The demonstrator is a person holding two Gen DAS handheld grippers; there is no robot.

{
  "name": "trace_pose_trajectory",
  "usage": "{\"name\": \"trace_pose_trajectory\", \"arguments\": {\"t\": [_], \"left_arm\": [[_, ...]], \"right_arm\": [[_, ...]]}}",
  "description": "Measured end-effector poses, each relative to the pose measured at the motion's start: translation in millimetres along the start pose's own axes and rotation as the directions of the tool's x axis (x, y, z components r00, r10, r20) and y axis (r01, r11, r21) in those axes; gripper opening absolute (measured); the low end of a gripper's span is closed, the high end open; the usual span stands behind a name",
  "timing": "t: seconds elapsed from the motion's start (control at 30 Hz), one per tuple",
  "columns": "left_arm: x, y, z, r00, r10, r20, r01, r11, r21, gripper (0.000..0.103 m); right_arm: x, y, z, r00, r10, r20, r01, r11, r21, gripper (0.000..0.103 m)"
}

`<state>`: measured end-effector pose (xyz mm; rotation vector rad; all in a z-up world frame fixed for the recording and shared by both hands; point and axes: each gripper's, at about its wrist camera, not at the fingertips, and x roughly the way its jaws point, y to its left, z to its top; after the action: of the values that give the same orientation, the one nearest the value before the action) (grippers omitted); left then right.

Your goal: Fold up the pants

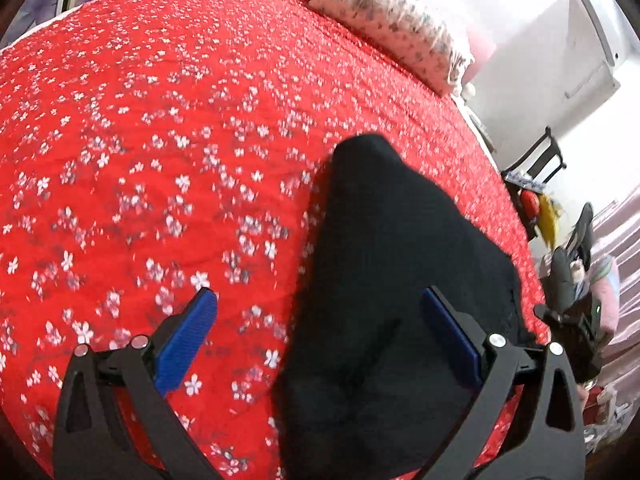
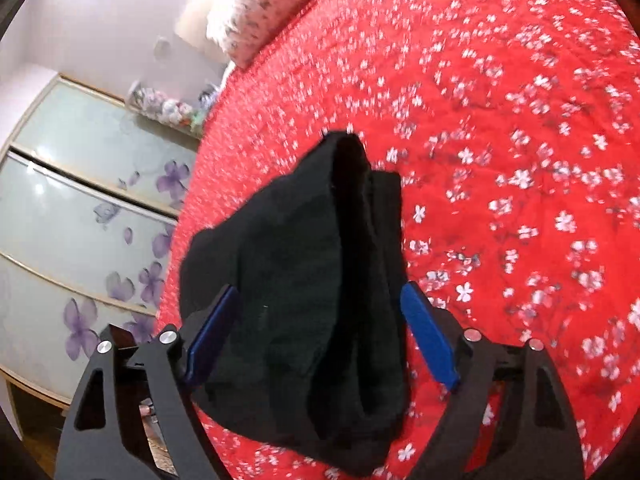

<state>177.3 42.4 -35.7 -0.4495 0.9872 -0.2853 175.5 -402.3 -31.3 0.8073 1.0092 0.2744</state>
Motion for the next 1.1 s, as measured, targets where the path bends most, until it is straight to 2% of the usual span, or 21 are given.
{"name": "trace_pose_trajectory", "arguments": {"t": [0.1,0.2,0.4,0.53,0.63,0.73,0.83,0.97,1.0,1.1], "left_arm": [[-0.1,-2.8,-5.5,1.000,0.003,-0.005,-0.003,1.000,0.020,0.101],[-1.3,-2.9,-9.2,1.000,0.001,-0.002,-0.001,1.000,0.029,0.101],[1.1,-1.0,-12.4,1.000,0.011,-0.012,-0.010,0.999,0.039,0.101],[0.2,0.9,-11.8,1.000,0.005,-0.012,-0.005,0.999,0.033,0.101],[0.0,1.3,-12.0,1.000,0.003,-0.012,-0.003,0.999,0.032,0.101],[-0.4,1.3,-11.6,1.000,0.000,-0.012,0.000,1.000,0.030,0.101],[-1.2,1.9,-11.7,1.000,-0.001,-0.011,0.001,1.000,0.026,0.101],[-2.4,1.6,-11.8,1.000,0.001,-0.009,-0.001,1.000,0.025,0.101],[-2.8,1.2,-12.0,1.000,0.001,-0.009,-0.001,1.000,0.028,0.101],[-2.7,1.7,-12.1,1.000,-0.003,-0.010,0.003,0.999,0.033,0.101]], "right_arm": [[10.3,0.8,-3.0,0.998,-0.053,-0.024,0.052,0.999,-0.012,0.085],[13.3,2.1,-3.2,0.998,-0.053,-0.035,0.053,0.998,-0.020,0.085],[15.4,9.5,-5.4,0.995,0.066,-0.072,-0.068,0.998,-0.015,0.086],[20.4,0.9,-5.3,0.996,0.050,-0.078,-0.049,0.999,0.025,0.085],[21.7,6.9,-4.9,0.996,0.050,-0.074,-0.051,0.999,-0.002,0.085],[12.9,17.1,-5.2,0.992,0.116,-0.053,-0.117,0.993,-0.012,0.085],[1.2,33.0,-7.3,0.983,0.180,-0.034,-0.182,0.981,-0.071,0.085],[12.8,24.0,-5.1,0.995,0.080,-0.053,-0.082,0.996,-0.035,0.084],[17.2,18.5,-4.8,0.996,0.053,-0.066,-0.054,0.998,-0.014,0.080],[23.8,1.4,-5.1,0.996,0.059,-0.069,-0.055,0.997,0.048,0.071]]}}
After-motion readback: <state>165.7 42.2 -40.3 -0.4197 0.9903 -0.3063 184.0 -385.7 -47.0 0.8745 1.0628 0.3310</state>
